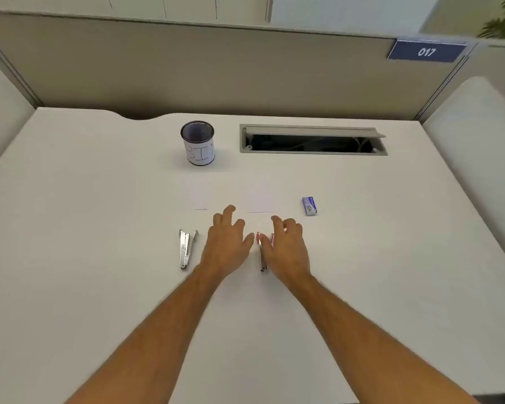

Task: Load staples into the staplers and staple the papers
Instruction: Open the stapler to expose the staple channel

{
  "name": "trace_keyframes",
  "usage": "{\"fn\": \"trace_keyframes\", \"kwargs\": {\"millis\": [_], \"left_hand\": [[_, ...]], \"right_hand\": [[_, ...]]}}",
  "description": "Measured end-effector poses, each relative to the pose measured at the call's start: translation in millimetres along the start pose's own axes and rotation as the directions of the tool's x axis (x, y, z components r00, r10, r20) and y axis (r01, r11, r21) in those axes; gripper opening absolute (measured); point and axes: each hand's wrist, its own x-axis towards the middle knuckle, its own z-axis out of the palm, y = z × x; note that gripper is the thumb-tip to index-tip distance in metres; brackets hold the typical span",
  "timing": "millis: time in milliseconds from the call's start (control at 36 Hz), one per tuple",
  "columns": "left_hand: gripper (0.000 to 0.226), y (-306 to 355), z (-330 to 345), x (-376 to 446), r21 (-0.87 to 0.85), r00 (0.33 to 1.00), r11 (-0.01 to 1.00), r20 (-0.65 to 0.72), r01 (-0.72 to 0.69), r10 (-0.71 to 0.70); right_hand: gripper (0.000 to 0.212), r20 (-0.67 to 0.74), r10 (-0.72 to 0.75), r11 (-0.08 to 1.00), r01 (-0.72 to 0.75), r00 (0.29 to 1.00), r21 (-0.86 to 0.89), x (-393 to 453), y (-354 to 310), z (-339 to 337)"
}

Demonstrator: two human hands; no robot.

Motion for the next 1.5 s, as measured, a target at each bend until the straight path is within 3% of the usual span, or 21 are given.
{"fn": "trace_keyframes", "kwargs": {"millis": [222, 528, 667, 806, 1222, 1389, 1500], "left_hand": [[0.041, 7.2, 24.9, -12.5, -0.166, 0.998, 0.984, 0.046, 0.059, -0.053], [0.03, 4.2, 30.1, -2.1, -0.147, 0.997, 0.986, 0.0, 0.079, -0.08], [0.033, 8.9, 30.7, 6.4, -0.259, 0.984, 0.952, 0.118, 0.161, -0.135], [0.033, 17.4, 39.2, 9.5, -0.357, 0.974, 0.906, 0.11, 0.227, -0.201], [0.024, 36.5, 36.0, 2.3, -0.5, 0.956, 0.815, 0.162, 0.293, -0.245], [0.026, 45.7, 28.8, -8.7, -0.645, 0.947, 0.694, 0.22, 0.321, -0.233], [0.019, 37.5, 26.5, -14.6, -0.659, 0.957, 0.695, 0.211, 0.289, -0.198]], "right_hand": [[0.046, 0.032, 0.07, 0.997, -0.071, 0.997, 0.03, -7.5, 1.0, 5.5], [0.038, 0.041, 0.109, 0.993, -0.111, 0.993, 0.036, -15.0, 4.6, 5.1], [0.047, 0.149, 0.128, 0.978, -0.149, 0.981, 0.143, -11.8, 10.9, 7.6], [0.026, 0.158, 0.137, 0.969, -0.165, 0.978, 0.185, -8.5, 11.6, 14.0], [0.009, 0.133, 0.252, 0.942, -0.274, 0.959, 0.193, -12.4, -2.7, 16.1], [0.014, 0.147, 0.318, 0.815, -0.349, 0.937, 0.462, -20.0, -3.5, 16.6], [0.028, 0.151, 0.343, 0.706, -0.36, 0.927, 0.61, -28.2, 0.4, 6.6]]}}
